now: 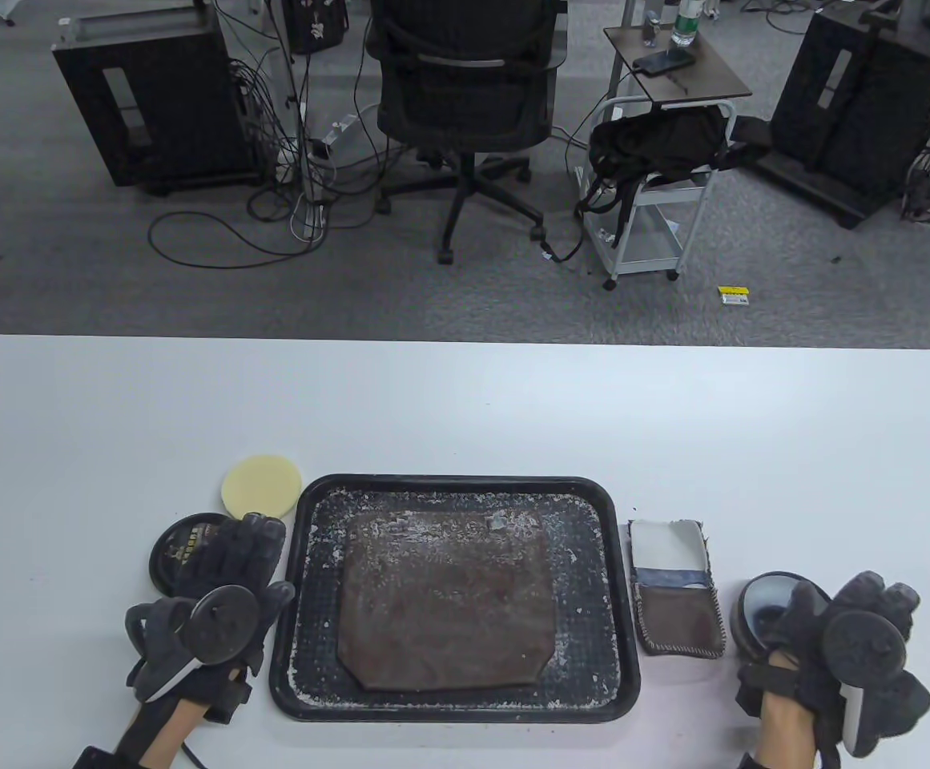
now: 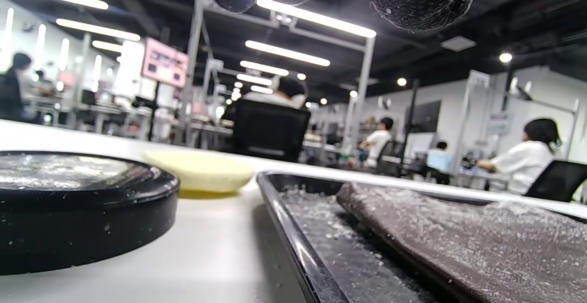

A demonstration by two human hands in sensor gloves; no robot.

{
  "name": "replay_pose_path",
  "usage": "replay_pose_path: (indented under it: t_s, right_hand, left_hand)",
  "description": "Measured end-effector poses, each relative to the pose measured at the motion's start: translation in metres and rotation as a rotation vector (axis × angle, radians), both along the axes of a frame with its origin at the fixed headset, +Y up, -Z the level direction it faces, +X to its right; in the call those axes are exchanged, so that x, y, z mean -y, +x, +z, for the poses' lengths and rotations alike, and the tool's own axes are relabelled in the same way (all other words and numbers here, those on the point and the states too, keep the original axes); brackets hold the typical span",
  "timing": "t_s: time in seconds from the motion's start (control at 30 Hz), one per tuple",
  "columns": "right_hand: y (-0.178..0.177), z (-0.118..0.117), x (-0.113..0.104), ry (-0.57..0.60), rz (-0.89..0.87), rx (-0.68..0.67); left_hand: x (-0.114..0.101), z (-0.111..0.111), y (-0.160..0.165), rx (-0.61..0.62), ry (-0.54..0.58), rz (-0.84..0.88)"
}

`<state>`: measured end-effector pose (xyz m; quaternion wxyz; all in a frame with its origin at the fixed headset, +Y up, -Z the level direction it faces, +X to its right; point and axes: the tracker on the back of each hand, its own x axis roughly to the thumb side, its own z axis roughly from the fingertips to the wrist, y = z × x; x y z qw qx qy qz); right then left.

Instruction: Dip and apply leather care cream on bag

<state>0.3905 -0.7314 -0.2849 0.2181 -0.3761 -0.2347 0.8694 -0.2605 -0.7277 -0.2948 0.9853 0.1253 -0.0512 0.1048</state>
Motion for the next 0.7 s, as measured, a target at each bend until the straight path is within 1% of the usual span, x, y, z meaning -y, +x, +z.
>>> replay_pose_path:
  t_s: [0.13, 0.3, 0.4, 0.5, 0.53, 0.6, 0.7]
  right_hand:
    - [0.008, 0.000, 0.019, -0.147, -0.129, 0.075]
    - [0.015, 0.001, 0.036, -0.270, -0.233, 0.138]
    - [0.018, 0.001, 0.039, -0.260, -0.297, 0.155]
    - [0.018, 0.002, 0.035, -0.241, -0.243, 0.158]
    - [0.017, 0.002, 0.033, -0.223, -0.215, 0.167]
    - [0.015, 0.002, 0.023, -0.145, -0.187, 0.146]
    - [0.008, 0.001, 0.006, -0.059, -0.120, 0.084]
  left_hand:
    - [0.000, 0.000, 0.000, 0.003, -0.003, 0.004]
    - [0.000, 0.000, 0.001, 0.011, -0.008, -0.004]
    - [0.000, -0.001, 0.000, 0.012, -0.011, -0.003]
    - [0.001, -0.002, -0.001, 0.008, -0.021, 0.000]
    - [0.001, -0.003, -0.002, 0.005, -0.025, 0.002]
    - [0.003, -0.004, -0.004, -0.008, -0.035, 0.008]
    - [0.005, -0.008, -0.011, -0.045, -0.052, 0.028]
